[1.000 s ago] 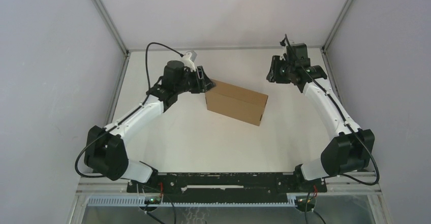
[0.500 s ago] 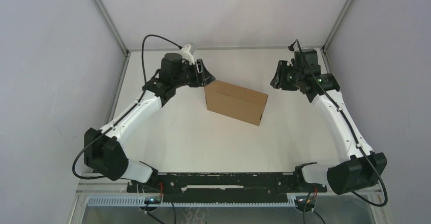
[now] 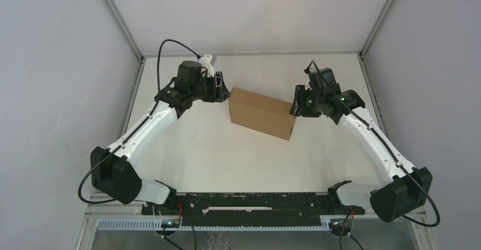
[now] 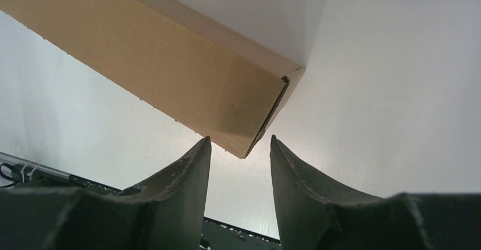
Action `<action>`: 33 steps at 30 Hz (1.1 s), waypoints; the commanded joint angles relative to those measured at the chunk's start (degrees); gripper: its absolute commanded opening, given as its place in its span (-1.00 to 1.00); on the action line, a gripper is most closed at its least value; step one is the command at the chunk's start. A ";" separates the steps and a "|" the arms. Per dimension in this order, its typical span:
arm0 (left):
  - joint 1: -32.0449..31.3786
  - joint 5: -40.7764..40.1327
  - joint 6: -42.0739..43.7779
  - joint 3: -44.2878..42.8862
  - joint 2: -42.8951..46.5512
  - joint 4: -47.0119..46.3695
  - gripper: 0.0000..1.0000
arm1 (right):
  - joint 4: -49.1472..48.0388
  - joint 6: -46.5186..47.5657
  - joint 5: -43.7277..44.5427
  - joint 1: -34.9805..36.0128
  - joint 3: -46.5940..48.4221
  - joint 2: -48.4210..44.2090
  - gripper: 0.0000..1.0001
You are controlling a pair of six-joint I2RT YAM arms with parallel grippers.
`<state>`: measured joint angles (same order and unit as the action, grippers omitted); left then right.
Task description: Fold the paper box
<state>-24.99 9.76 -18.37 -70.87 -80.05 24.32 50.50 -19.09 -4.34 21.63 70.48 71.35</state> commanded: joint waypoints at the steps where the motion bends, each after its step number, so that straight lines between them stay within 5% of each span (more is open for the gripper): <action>1: 0.30 1.79 1.72 1.71 1.01 -1.77 0.16 | -1.23 -2.20 2.72 1.34 -0.32 -0.42 0.03; 33: 0.30 1.70 -0.07 5.51 -7.66 -6.72 0.05 | -9.03 -1.43 2.96 -1.07 -6.79 4.58 0.02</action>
<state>-24.82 11.31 -18.20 -69.14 -86.52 17.37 44.21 -20.51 -2.52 21.23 66.96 72.93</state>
